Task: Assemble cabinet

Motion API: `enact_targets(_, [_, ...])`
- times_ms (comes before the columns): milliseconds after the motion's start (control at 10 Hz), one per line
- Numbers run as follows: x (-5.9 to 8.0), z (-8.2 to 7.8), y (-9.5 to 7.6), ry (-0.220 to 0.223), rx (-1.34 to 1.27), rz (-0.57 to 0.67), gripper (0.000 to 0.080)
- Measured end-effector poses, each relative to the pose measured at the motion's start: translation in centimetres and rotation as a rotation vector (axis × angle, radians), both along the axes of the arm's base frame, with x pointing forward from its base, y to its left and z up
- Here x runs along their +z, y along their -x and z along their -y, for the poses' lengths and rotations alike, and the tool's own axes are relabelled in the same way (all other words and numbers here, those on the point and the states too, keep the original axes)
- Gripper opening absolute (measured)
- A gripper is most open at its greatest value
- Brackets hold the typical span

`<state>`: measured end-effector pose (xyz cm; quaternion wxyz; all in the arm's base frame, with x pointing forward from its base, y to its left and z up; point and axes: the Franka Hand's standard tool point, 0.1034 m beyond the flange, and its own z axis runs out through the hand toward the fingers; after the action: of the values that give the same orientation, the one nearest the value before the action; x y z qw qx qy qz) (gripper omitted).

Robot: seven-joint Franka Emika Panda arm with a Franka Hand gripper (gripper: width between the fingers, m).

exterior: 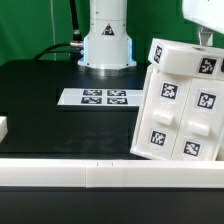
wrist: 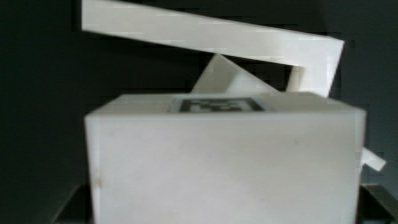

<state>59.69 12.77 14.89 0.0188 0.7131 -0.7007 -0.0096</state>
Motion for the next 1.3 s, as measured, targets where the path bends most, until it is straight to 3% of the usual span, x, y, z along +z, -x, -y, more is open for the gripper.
enact_targets(200, [-0.1,-0.7,0.1,-0.030,-0.171,-0.006,0.0566])
enact_targets(400, [-0.1,-1.1,0.2,-0.047,-0.161,-0.010,0.0566])
enact_targets(500, [-0.1,-1.1,0.2,-0.047,-0.151,-0.010,0.0629])
enact_targets(600, [-0.1,-1.2,0.2,-0.047,-0.149,-0.011,0.0629])
enact_targets(700, [-0.2,-1.2,0.2,-0.047,-0.145,-0.011,0.0761])
enact_targets(800, [-0.2,-1.3,0.3,-0.047,-0.142,-0.011,0.0792])
enact_targets(1100, [-0.1,-1.3,0.2,-0.049,-0.136,-0.010,0.0797])
enact_targets(1300, [1.6,-1.5,-0.2,-0.074,-0.126,0.014,0.0797])
